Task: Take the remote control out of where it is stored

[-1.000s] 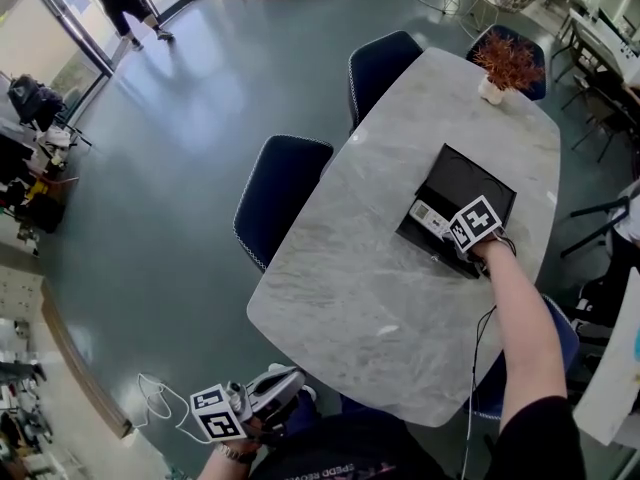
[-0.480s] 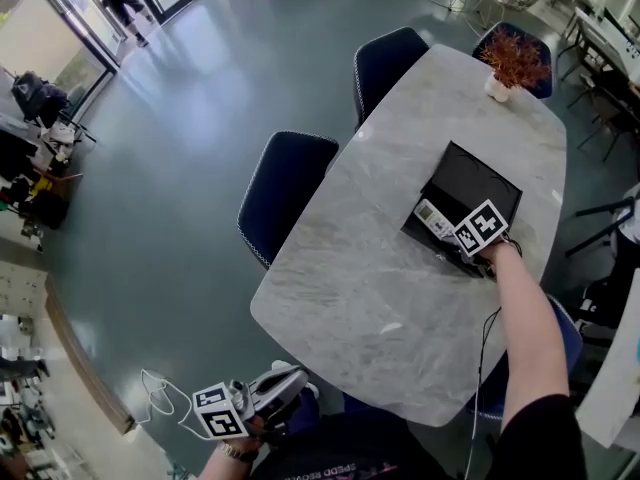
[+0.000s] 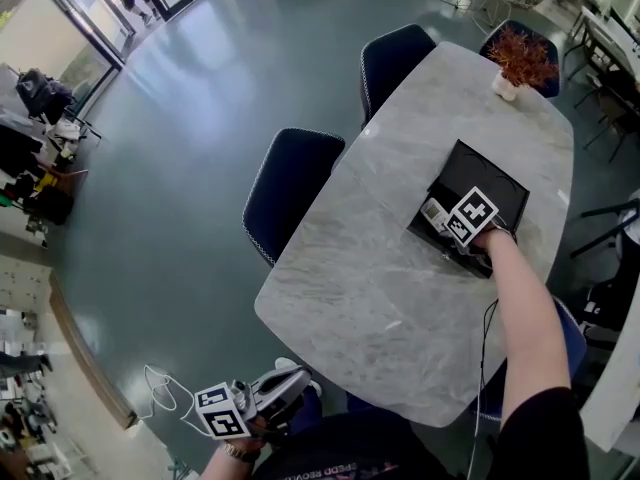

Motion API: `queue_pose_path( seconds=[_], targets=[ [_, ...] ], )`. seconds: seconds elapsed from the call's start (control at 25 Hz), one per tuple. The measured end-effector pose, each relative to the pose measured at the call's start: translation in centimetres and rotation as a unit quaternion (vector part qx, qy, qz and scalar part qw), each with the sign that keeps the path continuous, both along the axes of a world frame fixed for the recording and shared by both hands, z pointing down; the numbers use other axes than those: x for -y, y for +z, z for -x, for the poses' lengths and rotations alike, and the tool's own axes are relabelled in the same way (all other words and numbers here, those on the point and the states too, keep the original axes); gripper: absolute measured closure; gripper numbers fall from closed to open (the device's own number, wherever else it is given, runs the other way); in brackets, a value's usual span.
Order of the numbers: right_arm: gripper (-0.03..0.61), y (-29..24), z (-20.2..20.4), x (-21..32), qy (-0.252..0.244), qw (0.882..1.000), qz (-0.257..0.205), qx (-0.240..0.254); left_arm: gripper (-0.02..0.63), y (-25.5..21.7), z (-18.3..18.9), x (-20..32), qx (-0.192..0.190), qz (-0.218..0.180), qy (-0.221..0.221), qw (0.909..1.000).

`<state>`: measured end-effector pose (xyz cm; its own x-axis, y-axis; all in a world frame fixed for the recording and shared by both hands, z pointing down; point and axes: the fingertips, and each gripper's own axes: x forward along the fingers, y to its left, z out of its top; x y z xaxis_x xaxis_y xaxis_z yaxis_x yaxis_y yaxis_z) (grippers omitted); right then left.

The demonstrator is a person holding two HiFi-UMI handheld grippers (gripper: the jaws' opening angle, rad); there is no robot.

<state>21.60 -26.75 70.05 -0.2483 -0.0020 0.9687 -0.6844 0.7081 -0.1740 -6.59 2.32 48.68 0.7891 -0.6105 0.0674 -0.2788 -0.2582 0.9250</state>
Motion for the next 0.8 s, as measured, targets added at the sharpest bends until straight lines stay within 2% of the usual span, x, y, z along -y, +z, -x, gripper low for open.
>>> queue_pose_path(
  seconds=[0.2,0.44,0.6,0.8],
  targets=[
    [0.393,0.16,0.05,0.04,-0.007,1.0,-0.004,-0.026,0.607,0.15,-0.34,0.13,-0.004,0.003,0.001,1.0],
    [0.393,0.29,0.35,0.2,0.01,0.998,0.018,-0.056,0.608,0.0,-0.65,-0.03,-0.005,0.003,0.008,1.0],
    [0.393,0.5,0.41,0.11,0.002,0.996,-0.009,-0.087,0.607,-0.05,-0.48,-0.09,-0.005,0.002,0.005,1.0],
    [0.393,-0.05,-0.07,-0.04,0.028,0.997,-0.043,-0.059,0.607,-0.29,-0.51,-0.33,-0.004,-0.003,0.001,1.0]
  ],
)
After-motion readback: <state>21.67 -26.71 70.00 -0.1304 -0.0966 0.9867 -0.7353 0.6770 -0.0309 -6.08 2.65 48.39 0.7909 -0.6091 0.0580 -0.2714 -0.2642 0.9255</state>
